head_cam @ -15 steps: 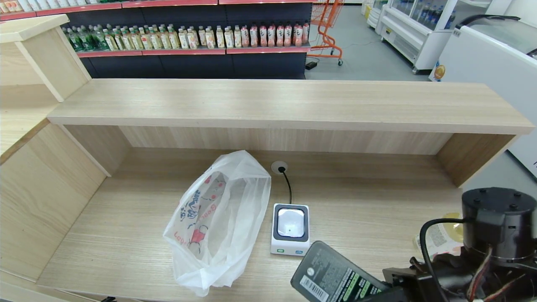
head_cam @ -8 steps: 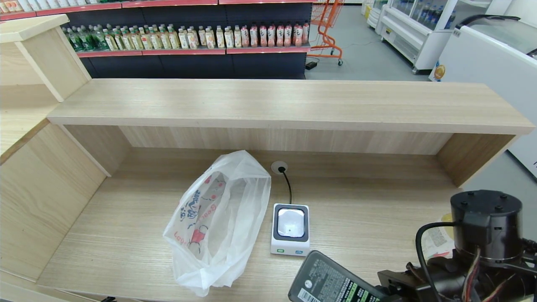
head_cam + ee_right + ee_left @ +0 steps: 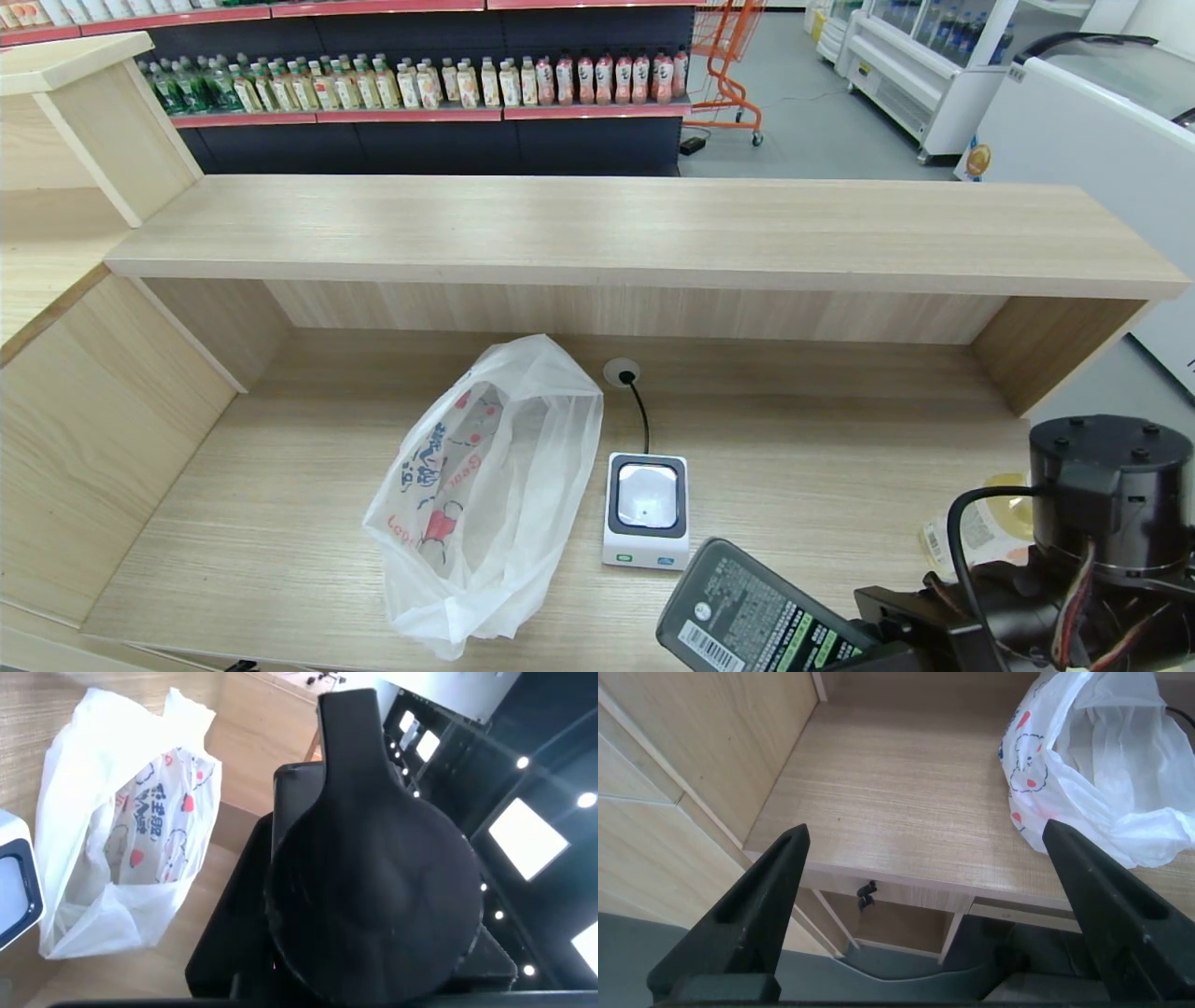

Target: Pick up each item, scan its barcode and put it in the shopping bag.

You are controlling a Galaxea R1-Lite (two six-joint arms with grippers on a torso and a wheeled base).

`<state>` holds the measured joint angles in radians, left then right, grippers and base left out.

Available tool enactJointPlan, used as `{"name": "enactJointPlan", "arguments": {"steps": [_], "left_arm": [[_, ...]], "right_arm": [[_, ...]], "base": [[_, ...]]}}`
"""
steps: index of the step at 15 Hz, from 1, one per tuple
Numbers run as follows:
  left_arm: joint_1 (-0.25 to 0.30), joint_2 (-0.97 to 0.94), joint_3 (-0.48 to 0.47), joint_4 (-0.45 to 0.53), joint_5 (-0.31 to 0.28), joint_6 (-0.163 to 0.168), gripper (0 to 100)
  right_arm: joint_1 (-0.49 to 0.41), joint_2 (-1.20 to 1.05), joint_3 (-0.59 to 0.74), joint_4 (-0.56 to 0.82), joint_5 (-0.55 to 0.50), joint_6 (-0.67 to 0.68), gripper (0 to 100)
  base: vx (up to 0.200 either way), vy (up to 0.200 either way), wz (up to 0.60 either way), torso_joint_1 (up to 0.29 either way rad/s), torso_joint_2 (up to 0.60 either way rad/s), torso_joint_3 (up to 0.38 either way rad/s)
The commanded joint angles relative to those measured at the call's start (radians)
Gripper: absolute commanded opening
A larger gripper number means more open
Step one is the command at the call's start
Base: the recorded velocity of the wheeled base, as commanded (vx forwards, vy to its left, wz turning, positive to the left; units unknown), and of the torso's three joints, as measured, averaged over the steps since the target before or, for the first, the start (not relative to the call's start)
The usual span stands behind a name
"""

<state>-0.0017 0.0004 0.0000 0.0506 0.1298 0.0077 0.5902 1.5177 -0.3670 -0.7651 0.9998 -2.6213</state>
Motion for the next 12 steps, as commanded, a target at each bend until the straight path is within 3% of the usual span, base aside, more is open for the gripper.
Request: {"name": "enactJointPlan", "arguments": {"steps": [1,10,11,12], "left_arm": [[0.0,0.0,0.0,0.0,0.001,0.0,100],[0.0,0.0,0.0,0.0,0.001,0.0,100],[0.0,0.0,0.0,0.0,0.001,0.0,100],[0.0,0.0,0.0,0.0,-0.001,0.0,100]], "right_arm": [[0.0,-0.008,-0.001,0.0,0.0,0.0,0],[-0.032,-0.014,-0.004,-0.002,0.025,0.004,0],[-0.047,-0.034,-0.021,0.003,0.023,0.076,0],[-0.063,-0.068,-0.062,0.001,0.014,0.3,0]], "base": [[0.0,0.0,0.0,0.0,0.0,0.0],[0.0,0.0,0.0,0.0,0.0,0.0],[0.0,0.0,0.0,0.0,0.0,0.0],[0.0,0.0,0.0,0.0,0.0,0.0]]}}
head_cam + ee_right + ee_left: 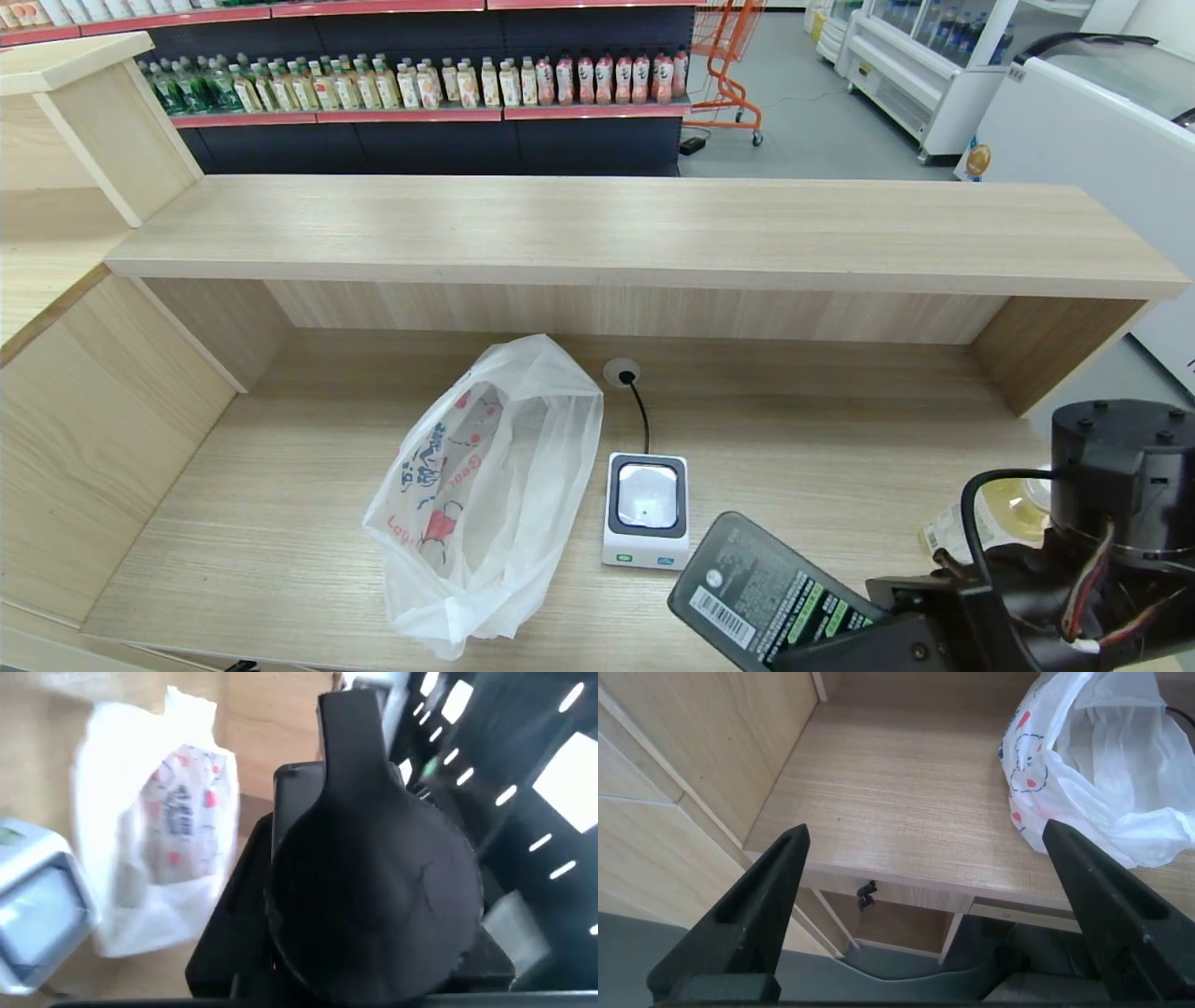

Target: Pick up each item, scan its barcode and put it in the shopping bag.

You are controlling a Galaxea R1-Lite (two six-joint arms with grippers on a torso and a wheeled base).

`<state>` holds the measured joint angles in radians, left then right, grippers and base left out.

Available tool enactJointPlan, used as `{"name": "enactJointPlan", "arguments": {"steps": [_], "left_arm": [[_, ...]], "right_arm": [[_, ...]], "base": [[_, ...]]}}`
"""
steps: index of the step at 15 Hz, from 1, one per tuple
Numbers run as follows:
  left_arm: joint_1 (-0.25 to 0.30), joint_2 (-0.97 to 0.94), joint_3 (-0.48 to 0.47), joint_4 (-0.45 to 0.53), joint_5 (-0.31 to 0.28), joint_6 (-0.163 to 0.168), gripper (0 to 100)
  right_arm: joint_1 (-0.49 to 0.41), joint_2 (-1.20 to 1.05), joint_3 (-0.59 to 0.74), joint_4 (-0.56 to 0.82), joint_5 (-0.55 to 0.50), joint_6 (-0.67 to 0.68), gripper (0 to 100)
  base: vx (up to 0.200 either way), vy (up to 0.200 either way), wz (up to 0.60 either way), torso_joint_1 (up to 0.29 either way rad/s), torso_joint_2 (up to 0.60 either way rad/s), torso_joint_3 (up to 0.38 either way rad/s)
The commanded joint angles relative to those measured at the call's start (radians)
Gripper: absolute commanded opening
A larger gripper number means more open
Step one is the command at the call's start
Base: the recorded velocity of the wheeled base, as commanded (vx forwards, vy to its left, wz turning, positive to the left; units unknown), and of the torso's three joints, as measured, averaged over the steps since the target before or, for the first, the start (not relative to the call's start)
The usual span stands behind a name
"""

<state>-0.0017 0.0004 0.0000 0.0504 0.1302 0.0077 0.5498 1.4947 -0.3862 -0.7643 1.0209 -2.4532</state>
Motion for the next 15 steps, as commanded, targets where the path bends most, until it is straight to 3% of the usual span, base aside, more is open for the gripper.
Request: {"name": "enactJointPlan", "arguments": {"steps": [1,3,4,5,6,7,8,9,11,12,13,14,15], "left_arm": [[0.0,0.0,0.0,0.0,0.0,0.0,100],[0.0,0.0,0.0,0.0,0.0,0.0,100],[0.0,0.0,0.0,0.0,0.0,0.0,100],[0.0,0.0,0.0,0.0,0.0,0.0,100],[0.0,0.0,0.0,0.0,0.0,0.0,100],[0.0,0.0,0.0,0.0,0.0,0.0,100],[0.0,0.0,0.0,0.0,0.0,0.0,100],[0.0,0.0,0.0,0.0,0.0,0.0,100],[0.0,0.0,0.0,0.0,0.0,0.0,100],[0.0,0.0,0.0,0.0,0.0,0.0,100],[0.0,0.0,0.0,0.0,0.0,0.0,100],[0.0,0.0,0.0,0.0,0.0,0.0,100],[0.0,0.0,0.0,0.0,0.0,0.0,100]], "right_arm": [[-0.073,-0.082,-0.071,-0.001,-0.067,0.375,0],[-0.182,-0.205,-0.057,-0.001,-0.312,0.856,0],[-0.251,-0.261,-0.026,0.002,-0.344,1.071,0],[-0.289,-0.28,-0.013,0.006,-0.329,1.134,0],[-0.399,-0.314,-0.017,0.049,-0.3,1.284,0],[-0.439,-0.317,-0.031,0.075,-0.303,1.453,0],[-0.452,-0.314,-0.037,0.083,-0.327,1.771,0],[-0.441,-0.298,-0.042,0.086,-0.41,2.005,0],[-0.274,-0.209,-0.092,0.117,-0.579,2.479,0],[-0.237,-0.191,-0.117,0.128,-0.604,2.591,0],[-0.159,-0.114,-0.207,0.198,-0.648,2.892,0],[-0.129,-0.051,-0.261,0.257,-0.648,2.99,0],[-0.123,-0.014,-0.275,0.278,-0.648,3.002,0]], "base": [[0.0,0.0,0.0,0.0,0.0,0.0],[0.0,0.0,0.0,0.0,0.0,0.0],[0.0,0.0,0.0,0.0,0.0,0.0],[0.0,0.0,0.0,0.0,0.0,0.0],[0.0,0.0,0.0,0.0,0.0,0.0],[0.0,0.0,0.0,0.0,0.0,0.0],[0.0,0.0,0.0,0.0,0.0,0.0],[0.0,0.0,0.0,0.0,0.0,0.0],[0.0,0.0,0.0,0.0,0.0,0.0],[0.0,0.0,0.0,0.0,0.0,0.0],[0.0,0.0,0.0,0.0,0.0,0.0],[0.0,0.0,0.0,0.0,0.0,0.0],[0.0,0.0,0.0,0.0,0.0,0.0]]}}
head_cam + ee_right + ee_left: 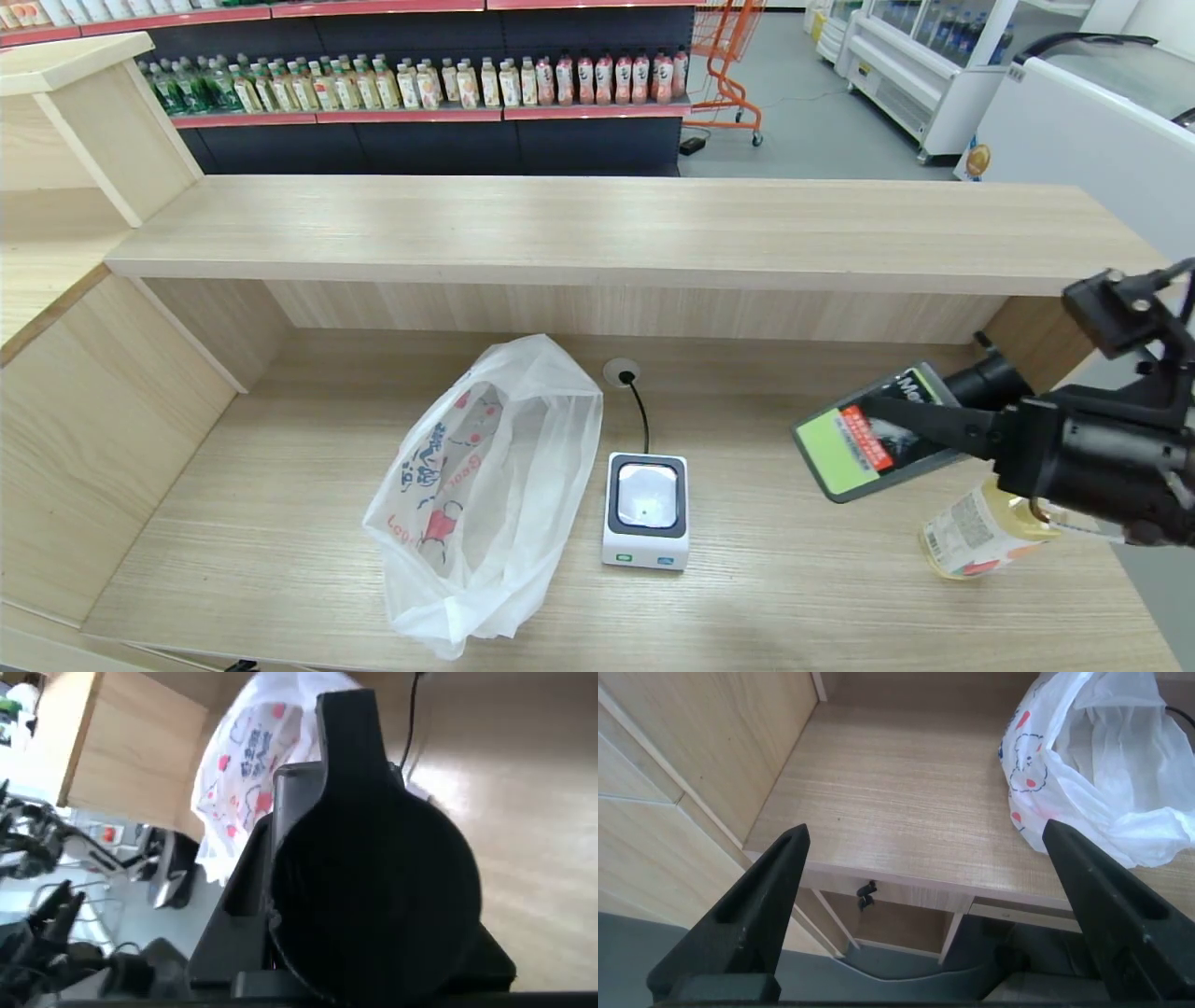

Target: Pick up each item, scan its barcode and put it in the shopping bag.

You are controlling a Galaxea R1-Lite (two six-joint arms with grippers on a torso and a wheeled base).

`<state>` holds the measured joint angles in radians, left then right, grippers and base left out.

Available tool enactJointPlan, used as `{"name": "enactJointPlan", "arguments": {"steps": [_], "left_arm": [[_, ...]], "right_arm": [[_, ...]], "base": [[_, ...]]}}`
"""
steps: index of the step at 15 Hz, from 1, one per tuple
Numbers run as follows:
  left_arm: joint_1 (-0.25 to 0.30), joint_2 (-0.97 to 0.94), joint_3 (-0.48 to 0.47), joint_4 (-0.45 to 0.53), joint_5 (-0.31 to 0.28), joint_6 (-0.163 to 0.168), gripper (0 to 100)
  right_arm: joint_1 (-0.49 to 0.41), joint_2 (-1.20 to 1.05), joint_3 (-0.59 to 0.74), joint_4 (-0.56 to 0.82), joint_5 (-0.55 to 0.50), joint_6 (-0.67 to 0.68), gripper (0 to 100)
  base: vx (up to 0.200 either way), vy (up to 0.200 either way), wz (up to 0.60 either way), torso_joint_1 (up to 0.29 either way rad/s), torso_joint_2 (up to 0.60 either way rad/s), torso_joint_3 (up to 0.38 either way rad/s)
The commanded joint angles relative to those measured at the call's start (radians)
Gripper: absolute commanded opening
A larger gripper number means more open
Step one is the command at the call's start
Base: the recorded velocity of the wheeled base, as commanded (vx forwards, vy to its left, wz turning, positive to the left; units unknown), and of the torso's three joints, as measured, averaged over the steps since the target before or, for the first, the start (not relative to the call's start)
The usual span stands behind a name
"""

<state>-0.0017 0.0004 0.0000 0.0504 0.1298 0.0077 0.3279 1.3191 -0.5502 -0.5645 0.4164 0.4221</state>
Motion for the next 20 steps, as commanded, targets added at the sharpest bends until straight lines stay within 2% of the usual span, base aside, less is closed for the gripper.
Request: {"name": "enactJointPlan", "arguments": {"steps": [1,6,13,16,20], "left_arm": [[0.0,0.0,0.0,0.0,-0.001,0.0,100],[0.0,0.0,0.0,0.0,0.001,0.0,100],[0.0,0.0,0.0,0.0,0.001,0.0,100],[0.0,0.0,0.0,0.0,0.001,0.0,100],[0.0,0.0,0.0,0.0,0.001,0.0,100]], "right_arm": [[0.111,0.224,-0.116,0.089,-0.047,0.127,0],[0.183,0.439,-0.152,0.084,-0.053,0.015,0],[0.203,0.581,-0.274,0.057,-0.054,-0.132,0],[0.214,0.634,-0.275,-0.026,-0.054,-0.146,0],[0.217,0.672,-0.28,-0.072,-0.056,-0.154,0]], "base": [[0.0,0.0,0.0,0.0,0.0,0.0],[0.0,0.0,0.0,0.0,0.0,0.0],[0.0,0.0,0.0,0.0,0.0,0.0],[0.0,0.0,0.0,0.0,0.0,0.0],[0.0,0.0,0.0,0.0,0.0,0.0]]}}
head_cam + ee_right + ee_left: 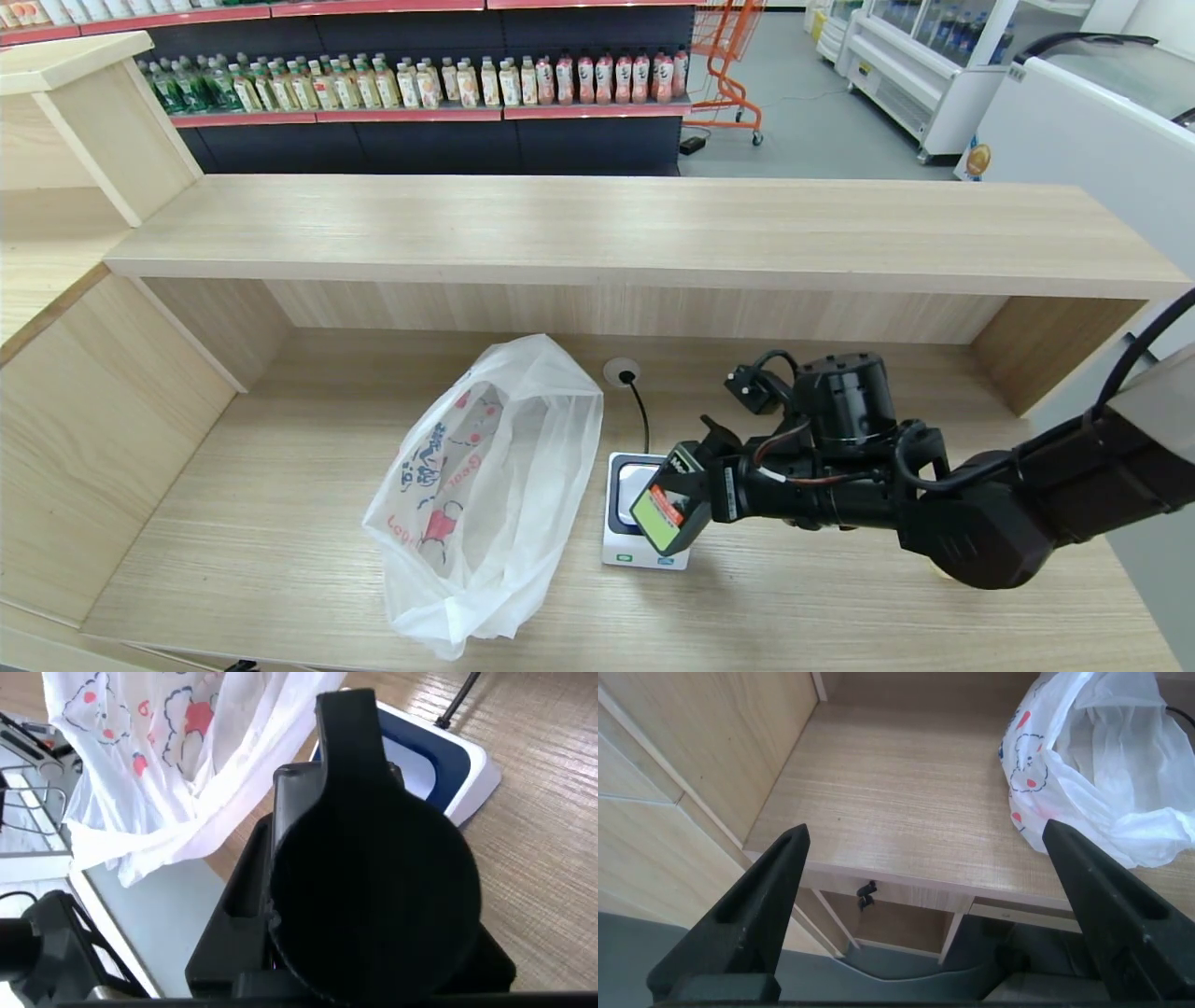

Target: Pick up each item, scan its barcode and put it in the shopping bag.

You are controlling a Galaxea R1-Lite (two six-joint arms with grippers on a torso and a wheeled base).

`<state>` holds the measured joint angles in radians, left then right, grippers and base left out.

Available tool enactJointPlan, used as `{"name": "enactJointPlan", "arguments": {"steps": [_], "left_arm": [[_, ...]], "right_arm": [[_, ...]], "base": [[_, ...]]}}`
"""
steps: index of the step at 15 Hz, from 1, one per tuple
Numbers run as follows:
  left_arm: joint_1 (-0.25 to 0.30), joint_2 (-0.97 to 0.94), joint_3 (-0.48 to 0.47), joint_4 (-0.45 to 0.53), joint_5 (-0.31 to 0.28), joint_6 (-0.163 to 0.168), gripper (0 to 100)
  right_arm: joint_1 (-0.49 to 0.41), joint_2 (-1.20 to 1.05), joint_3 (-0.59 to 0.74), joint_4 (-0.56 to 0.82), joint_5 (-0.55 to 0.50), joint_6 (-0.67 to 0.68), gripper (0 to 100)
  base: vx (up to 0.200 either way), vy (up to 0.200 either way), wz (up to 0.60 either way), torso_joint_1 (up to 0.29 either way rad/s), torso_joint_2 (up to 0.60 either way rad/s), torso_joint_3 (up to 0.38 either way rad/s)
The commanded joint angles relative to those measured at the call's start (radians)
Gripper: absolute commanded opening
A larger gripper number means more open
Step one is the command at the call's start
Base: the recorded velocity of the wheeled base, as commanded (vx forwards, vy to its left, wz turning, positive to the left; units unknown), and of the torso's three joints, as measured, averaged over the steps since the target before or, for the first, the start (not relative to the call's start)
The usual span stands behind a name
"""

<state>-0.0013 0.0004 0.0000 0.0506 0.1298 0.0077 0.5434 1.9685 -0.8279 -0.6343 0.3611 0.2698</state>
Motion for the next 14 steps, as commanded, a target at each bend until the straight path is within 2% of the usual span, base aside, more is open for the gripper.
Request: {"name": "enactJointPlan", "arguments": {"steps": [1,8,11,13,14], "left_arm": [[0.0,0.0,0.0,0.0,0.001,0.0,100],[0.0,0.0,0.0,0.0,0.001,0.0,100],[0.0,0.0,0.0,0.0,0.001,0.0,100],[0.0,0.0,0.0,0.0,0.001,0.0,100],[0.0,0.0,0.0,0.0,0.001,0.0,100]], "right_arm": [[0.0,0.032,-0.007,-0.005,-0.001,-0.001,0],[0.001,0.05,-0.031,-0.013,-0.017,0.002,0],[0.012,-0.112,-0.045,-0.056,-0.013,0.144,0],[0.001,-0.231,-0.022,-0.062,-0.022,0.101,0],[-0.016,-0.342,0.042,-0.059,-0.063,-0.012,0]], "base": [[0.0,0.0,0.0,0.0,0.0,0.0],[0.0,0.0,0.0,0.0,0.0,0.0],[0.0,0.0,0.0,0.0,0.0,0.0],[0.0,0.0,0.0,0.0,0.0,0.0],[0.0,0.0,0.0,0.0,0.0,0.0]]}}
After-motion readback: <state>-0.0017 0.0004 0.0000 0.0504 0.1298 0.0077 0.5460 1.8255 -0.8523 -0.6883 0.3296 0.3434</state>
